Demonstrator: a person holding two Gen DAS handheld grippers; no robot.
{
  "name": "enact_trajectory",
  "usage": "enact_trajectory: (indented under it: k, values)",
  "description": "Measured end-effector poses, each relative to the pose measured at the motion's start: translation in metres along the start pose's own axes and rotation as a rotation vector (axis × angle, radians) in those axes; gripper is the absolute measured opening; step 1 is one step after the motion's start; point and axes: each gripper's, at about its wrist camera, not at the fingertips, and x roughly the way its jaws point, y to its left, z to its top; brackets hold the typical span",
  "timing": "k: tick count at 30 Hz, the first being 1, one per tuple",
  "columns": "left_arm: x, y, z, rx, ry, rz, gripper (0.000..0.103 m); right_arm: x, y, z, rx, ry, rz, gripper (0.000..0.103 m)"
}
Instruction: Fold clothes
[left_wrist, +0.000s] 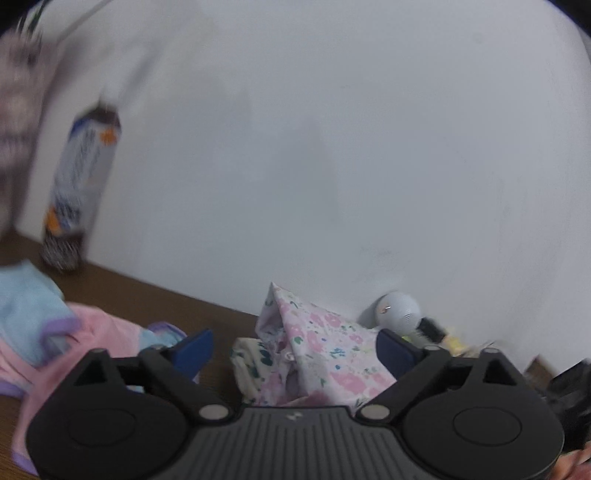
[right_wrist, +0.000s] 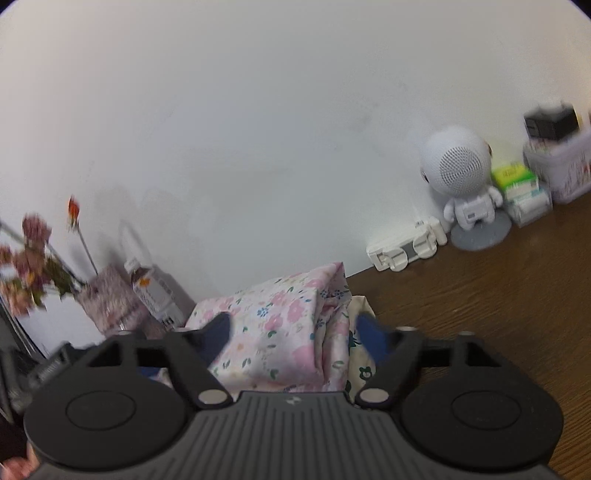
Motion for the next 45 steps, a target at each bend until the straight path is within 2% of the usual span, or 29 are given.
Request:
enact_trajectory:
  k: [1, 2, 3, 8, 10, 18, 30, 45]
  values:
    - [0.010, -0.003, -0.011, 0.027, -0.005, 0.019, 0.099, -0.002, 0.005, -0.002, -0.037, -0.002, -0.009, 0.090]
    - [0.013, -0.006, -0.018, 0.054, -0.007, 0.037, 0.100, -0.004, 0.010, -0.004, -0.074, -0.004, -0.019, 0.098]
    - [0.008, -0.011, -0.017, 0.080, -0.005, 0.052, 0.101, -0.006, 0.014, -0.006, -0.109, -0.005, -0.031, 0.102]
    - [0.004, -0.024, -0.029, 0.170, 0.034, 0.127, 0.103, -0.011, 0.033, -0.019, -0.240, 0.009, -0.066, 0.103]
    - [-0.019, -0.030, -0.028, 0.184, 0.048, 0.136, 0.103, -0.012, 0.037, -0.024, -0.261, 0.015, -0.076, 0.103]
    - [-0.039, -0.036, -0.059, 0.238, 0.114, 0.165, 0.103, -0.016, 0.047, -0.046, -0.338, 0.038, -0.128, 0.103]
    - [-0.103, -0.051, -0.100, 0.249, 0.132, 0.194, 0.103, -0.051, 0.059, -0.078, -0.319, 0.055, -0.150, 0.103]
    - [-0.211, -0.086, -0.153, 0.277, 0.123, 0.198, 0.103, -0.140, 0.098, -0.136, -0.306, 0.056, -0.190, 0.103]
